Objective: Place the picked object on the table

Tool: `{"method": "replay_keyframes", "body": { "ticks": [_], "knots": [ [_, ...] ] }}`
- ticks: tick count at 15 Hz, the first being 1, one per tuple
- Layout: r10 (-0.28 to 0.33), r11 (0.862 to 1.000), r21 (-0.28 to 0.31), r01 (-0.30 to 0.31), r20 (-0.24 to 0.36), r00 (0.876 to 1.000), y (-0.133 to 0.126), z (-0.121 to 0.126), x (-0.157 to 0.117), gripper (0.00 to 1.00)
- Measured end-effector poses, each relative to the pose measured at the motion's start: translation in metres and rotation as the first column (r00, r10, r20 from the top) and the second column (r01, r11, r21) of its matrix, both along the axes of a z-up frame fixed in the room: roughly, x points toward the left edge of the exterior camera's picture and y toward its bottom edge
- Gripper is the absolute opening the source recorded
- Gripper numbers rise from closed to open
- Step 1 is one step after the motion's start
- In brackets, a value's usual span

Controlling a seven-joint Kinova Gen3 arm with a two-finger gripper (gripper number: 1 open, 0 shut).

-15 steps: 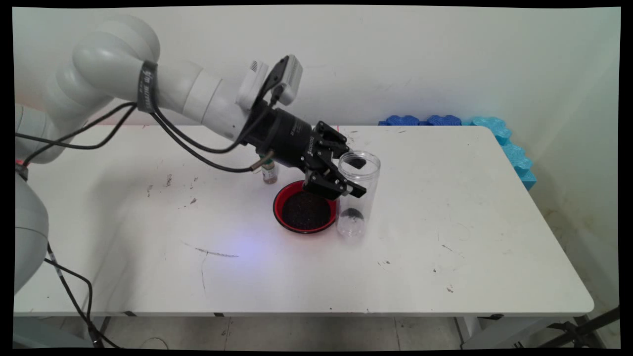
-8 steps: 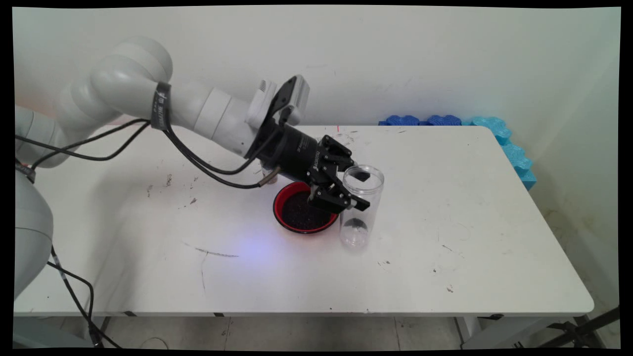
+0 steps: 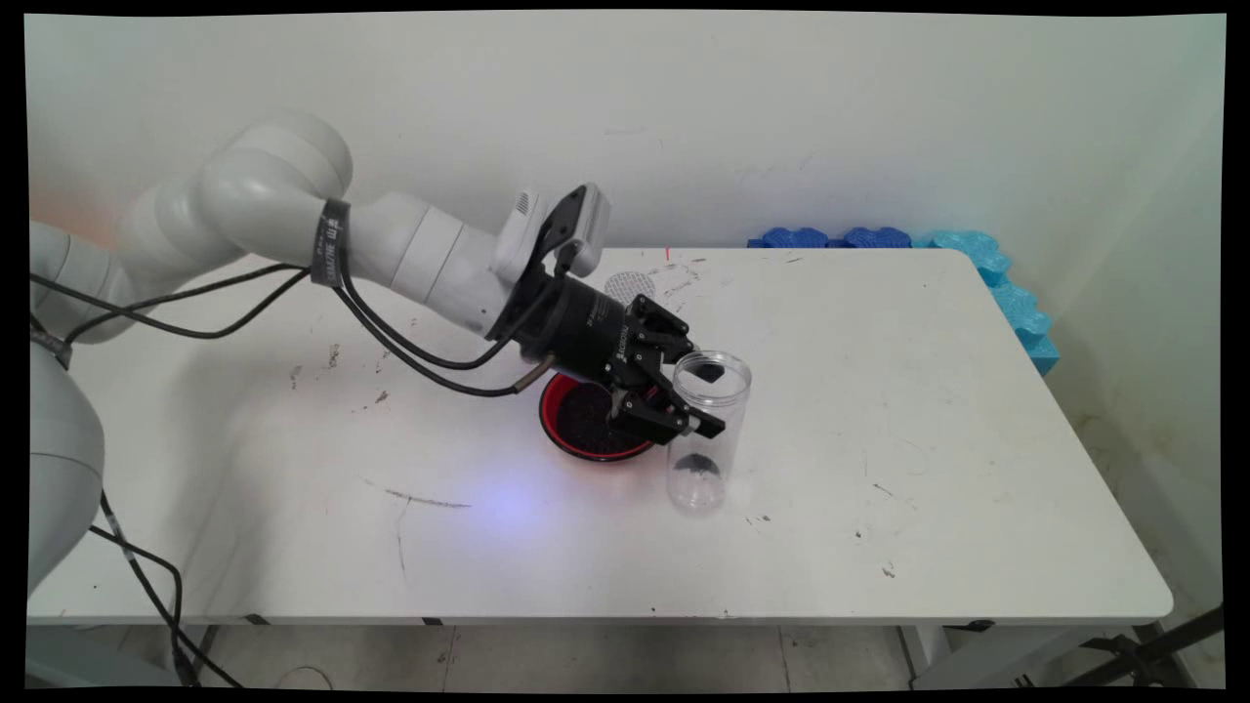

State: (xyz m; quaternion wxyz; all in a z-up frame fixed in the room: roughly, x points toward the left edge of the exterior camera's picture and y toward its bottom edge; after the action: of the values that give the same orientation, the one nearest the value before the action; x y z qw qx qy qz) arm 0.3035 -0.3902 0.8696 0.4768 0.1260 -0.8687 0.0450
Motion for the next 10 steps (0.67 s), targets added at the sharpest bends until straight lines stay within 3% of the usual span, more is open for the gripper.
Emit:
{"method": "replay_keyframes", "body": {
  "ticks": [10],
  "knots": [
    [0.026, 0.998, 0.05, -0.025, -0.013, 1.0, 0.002, -0.024, 0.005, 0.0]
  ]
}}
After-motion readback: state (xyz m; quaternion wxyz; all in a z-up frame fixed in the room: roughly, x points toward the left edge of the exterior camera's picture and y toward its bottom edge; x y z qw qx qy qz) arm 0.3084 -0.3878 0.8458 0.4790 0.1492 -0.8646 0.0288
